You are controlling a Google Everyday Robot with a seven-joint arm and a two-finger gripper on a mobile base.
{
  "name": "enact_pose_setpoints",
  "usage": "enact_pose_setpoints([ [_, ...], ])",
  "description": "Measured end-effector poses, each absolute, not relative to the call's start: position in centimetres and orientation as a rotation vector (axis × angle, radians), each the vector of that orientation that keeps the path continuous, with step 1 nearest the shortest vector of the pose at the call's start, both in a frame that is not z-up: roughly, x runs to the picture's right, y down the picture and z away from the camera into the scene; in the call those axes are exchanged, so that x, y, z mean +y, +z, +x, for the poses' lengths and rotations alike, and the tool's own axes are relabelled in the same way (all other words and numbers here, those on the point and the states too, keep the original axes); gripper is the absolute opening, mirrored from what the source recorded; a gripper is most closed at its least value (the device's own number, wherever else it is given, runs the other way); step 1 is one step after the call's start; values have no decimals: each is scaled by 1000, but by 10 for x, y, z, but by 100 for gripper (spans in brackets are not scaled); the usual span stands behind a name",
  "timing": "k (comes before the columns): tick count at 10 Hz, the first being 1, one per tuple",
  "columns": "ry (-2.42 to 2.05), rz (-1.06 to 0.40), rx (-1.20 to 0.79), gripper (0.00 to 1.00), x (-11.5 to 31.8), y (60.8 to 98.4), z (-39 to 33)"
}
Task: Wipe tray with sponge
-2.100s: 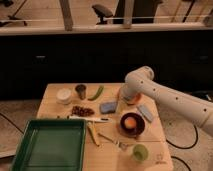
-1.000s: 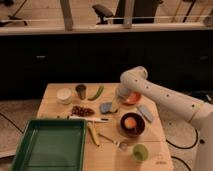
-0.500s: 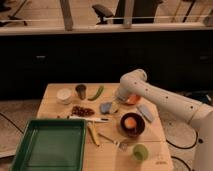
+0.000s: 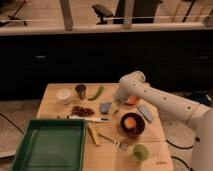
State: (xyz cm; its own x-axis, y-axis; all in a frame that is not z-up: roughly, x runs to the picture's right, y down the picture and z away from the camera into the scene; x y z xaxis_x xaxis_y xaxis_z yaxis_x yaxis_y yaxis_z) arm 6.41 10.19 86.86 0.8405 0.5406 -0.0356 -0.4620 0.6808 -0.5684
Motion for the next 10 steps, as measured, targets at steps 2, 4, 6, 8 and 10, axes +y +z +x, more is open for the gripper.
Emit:
enact_pose_setpoints([
  [2,560,-606,-133,80,104,871,60],
  [4,558,-612,-129,80,106,873,57],
  [6,554,-618,-121,80,108,875,53],
  [8,551,-626,-115,80,110,879,49],
  [10,551,-632,-107,80,113,881,49],
])
